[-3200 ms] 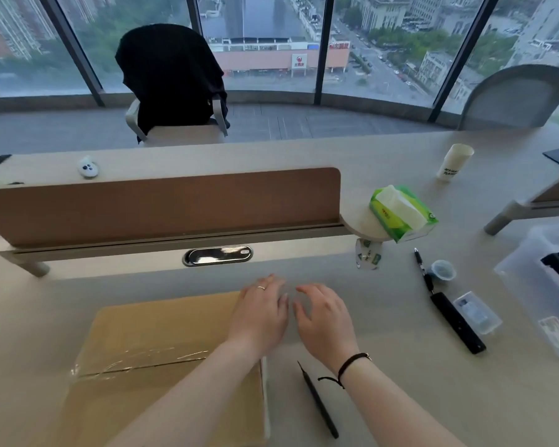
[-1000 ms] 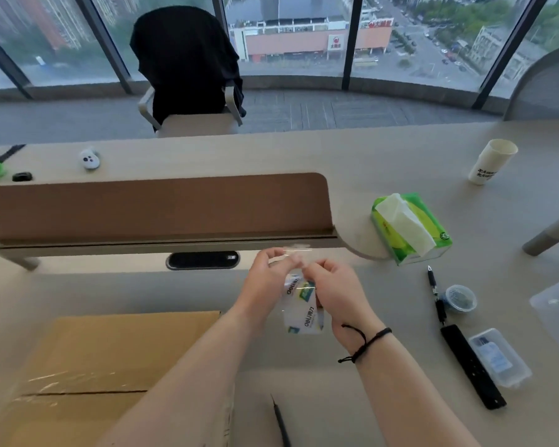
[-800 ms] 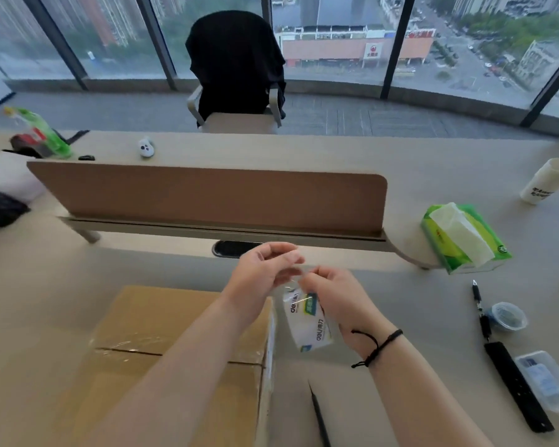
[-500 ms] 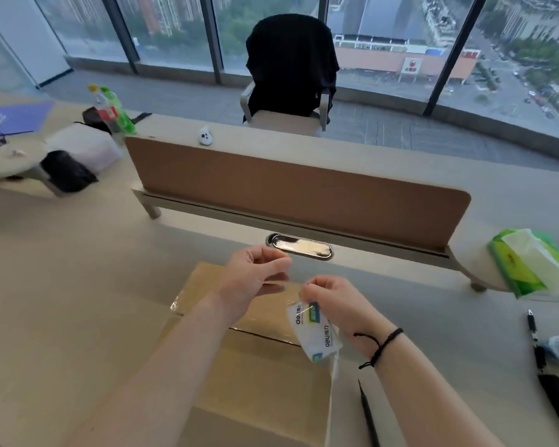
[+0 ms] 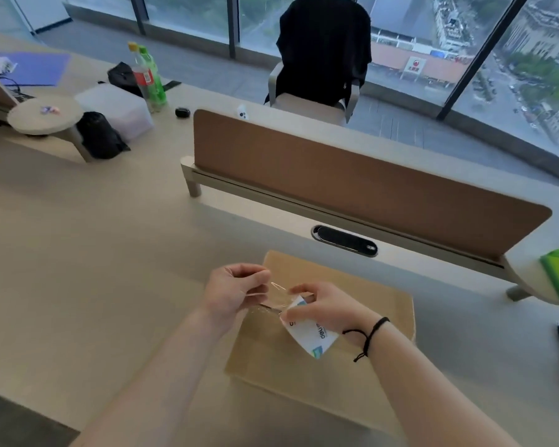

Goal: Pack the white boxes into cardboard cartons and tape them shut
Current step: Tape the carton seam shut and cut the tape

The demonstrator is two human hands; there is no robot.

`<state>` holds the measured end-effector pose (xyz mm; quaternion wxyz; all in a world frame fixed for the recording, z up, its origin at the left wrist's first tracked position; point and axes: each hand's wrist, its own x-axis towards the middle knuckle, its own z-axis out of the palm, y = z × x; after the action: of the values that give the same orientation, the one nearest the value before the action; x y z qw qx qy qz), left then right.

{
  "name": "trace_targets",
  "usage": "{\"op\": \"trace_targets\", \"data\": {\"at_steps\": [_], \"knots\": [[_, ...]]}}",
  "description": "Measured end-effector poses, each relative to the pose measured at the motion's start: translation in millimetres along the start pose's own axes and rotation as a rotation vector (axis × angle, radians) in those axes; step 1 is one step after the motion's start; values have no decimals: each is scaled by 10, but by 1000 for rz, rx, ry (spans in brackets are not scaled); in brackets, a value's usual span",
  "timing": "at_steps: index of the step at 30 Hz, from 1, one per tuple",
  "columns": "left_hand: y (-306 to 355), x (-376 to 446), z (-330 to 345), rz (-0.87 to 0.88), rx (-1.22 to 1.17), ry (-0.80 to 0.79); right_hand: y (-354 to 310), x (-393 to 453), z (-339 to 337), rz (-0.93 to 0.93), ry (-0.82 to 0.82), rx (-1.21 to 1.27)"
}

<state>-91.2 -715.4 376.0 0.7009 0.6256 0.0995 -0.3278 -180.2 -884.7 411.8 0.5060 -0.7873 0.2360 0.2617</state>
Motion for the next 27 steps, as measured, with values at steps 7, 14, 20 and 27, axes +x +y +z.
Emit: {"op": "trace_targets", "data": {"at_steps": [7,14,20,27], "knots": [[-126,126,-339,-127,-183,53,-92,220,122,55,69,-44],[-219,182,-465,-228,-328,59,41,262,176,-45,168,90],[-300,184,-475,-236,-318,12,129,190,210,-105,215,129],[-421,174,-500,-230,-303,84,65,230,257,-96,262,35]]}}
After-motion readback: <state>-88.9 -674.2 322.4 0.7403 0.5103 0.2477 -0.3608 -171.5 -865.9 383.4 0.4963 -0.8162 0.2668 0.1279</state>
